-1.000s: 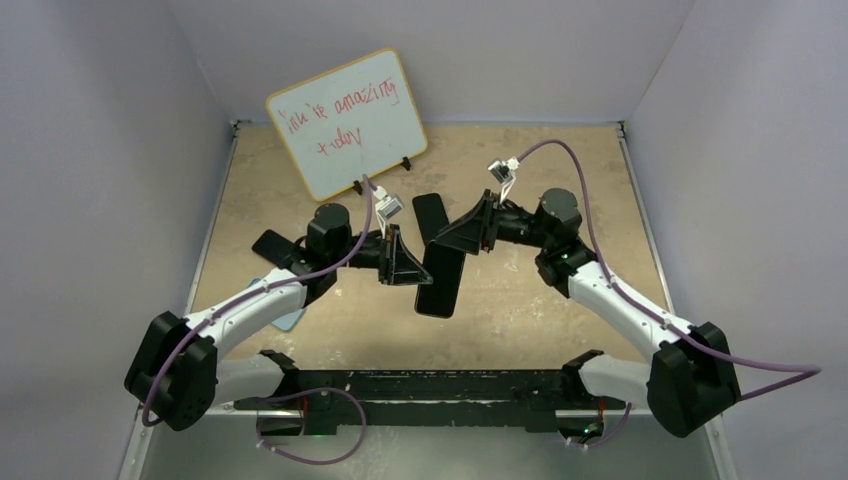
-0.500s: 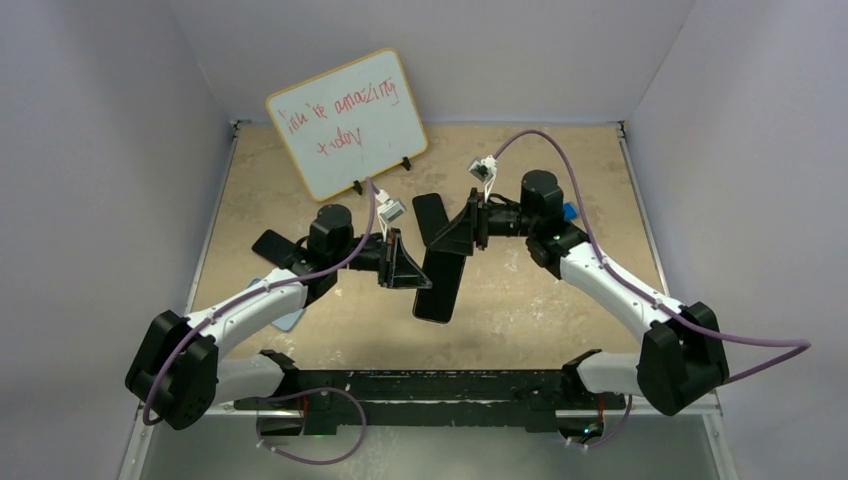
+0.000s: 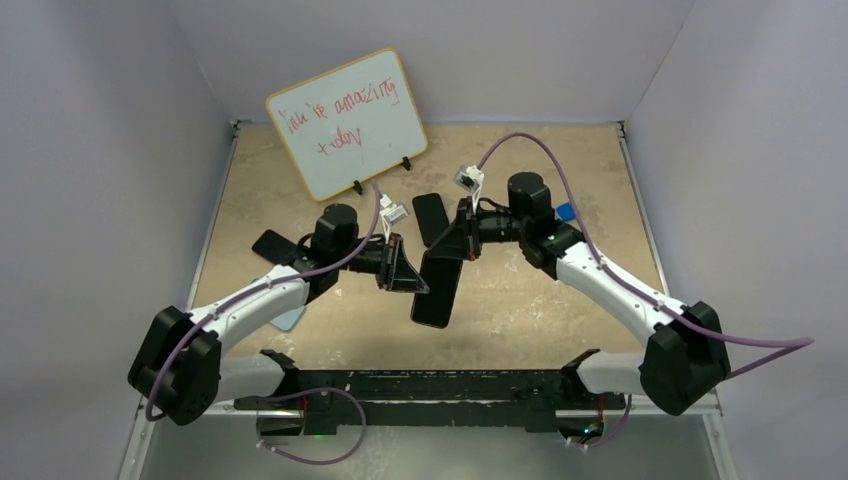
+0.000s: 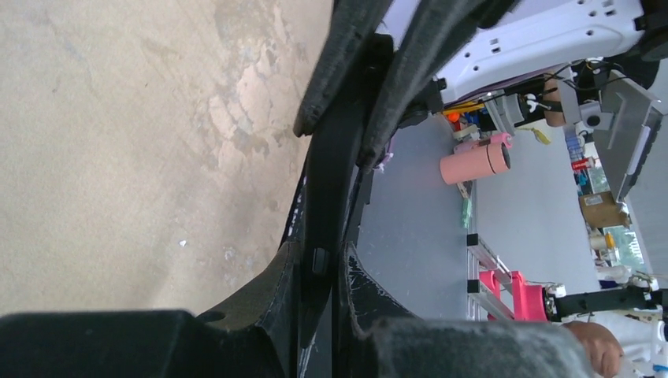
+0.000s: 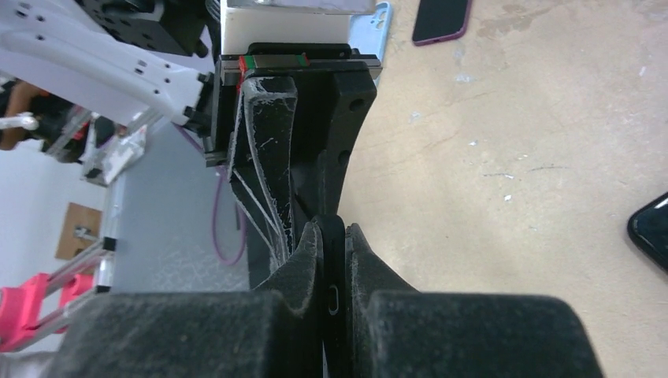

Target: Put the phone into the phone case

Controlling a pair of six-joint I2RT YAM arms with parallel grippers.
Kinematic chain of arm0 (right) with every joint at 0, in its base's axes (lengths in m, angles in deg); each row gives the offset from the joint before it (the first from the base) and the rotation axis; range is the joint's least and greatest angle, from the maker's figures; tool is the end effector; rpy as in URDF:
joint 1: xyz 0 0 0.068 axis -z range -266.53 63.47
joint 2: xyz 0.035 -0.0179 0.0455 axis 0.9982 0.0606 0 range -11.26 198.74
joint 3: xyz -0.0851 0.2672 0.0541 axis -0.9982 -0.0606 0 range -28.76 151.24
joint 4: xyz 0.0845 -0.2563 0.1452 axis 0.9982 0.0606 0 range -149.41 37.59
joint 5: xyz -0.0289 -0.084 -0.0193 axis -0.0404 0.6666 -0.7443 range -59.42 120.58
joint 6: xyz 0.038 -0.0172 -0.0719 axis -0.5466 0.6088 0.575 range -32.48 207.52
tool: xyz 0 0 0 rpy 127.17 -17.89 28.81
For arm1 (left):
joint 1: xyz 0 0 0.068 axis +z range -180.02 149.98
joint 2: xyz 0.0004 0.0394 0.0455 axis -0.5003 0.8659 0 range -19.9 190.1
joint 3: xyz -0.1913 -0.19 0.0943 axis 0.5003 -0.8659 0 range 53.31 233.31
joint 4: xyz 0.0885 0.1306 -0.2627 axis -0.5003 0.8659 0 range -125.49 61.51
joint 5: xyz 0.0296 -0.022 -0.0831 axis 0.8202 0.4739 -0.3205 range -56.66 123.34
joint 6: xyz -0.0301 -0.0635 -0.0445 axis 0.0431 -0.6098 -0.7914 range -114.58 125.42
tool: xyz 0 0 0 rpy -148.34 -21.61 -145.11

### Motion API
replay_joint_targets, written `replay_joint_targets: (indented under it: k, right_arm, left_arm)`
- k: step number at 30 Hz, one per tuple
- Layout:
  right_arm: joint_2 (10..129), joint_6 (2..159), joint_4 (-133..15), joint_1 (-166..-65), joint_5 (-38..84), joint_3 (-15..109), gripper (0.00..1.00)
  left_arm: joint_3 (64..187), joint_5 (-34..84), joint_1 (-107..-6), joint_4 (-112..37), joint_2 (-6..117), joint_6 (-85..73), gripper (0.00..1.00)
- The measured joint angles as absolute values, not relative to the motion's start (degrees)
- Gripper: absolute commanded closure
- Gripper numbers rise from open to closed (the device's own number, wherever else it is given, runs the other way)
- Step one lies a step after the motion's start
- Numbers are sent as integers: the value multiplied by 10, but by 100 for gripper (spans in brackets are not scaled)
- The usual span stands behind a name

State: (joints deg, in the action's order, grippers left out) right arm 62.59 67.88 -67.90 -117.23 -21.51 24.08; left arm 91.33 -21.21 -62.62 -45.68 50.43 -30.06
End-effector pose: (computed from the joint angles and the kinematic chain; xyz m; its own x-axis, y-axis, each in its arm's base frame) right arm 0.2745 0.2296 0.3051 -0.5034 -0.0588 -0.8620 -0.8566 0.1644 0.4890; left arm 0.2323 -0.2188 0.2252 -0.8087 0.1176 -0.5764 0.5881 0.1845 -0.7875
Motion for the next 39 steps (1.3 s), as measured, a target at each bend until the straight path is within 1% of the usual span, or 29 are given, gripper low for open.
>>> replay_joint_targets:
  k: [7,9,11,13,14,15,16,19,21,24,28,34,39]
  right_arm:
    - [625,738,-639,-1215,-105,243,100]
    - [625,744,-629,-1223,-73,243,89]
    - [625,741,-627,-1226,-54,243,67]
    - [624,731,-627,-1230,-25,243,51]
    - [623,721,-629,-1232,-2,242,41]
    - [619,710,-630,-1233,20,241,35]
    - [615,697,-631,-1233,36,239,26]
    - [589,664,-626,-1234,92,233,9]
    - [571,642,-622,-1234,121,233,2]
    - [546,617,-615,-1234,159,232,1]
    - [516,599,-599,-1234,208,218,1]
    - [478,594,-570,-1234,249,197,1]
    - [470,590,-568,-1234,255,190,1]
  left_arm:
    - [940,-193,-620,-370,540,-272,100]
    - [943,-184,-618,-360,546,-267,100]
    - [943,-177,-616,-357,547,-265,100]
    - [945,-167,-615,-356,546,-266,100]
    - [947,-150,-616,-351,544,-268,100]
    - [947,-131,-615,-348,543,-269,100]
    - [948,-112,-611,-343,543,-270,100]
    - [954,-56,-603,-327,544,-271,100]
    - [978,-19,-600,-299,557,-269,100]
    - [1023,38,-599,-281,590,-267,100]
    - [1036,82,-579,-285,614,-276,100]
    - [1044,106,-523,-290,666,-305,100]
    - [1044,89,-476,-325,717,-328,100]
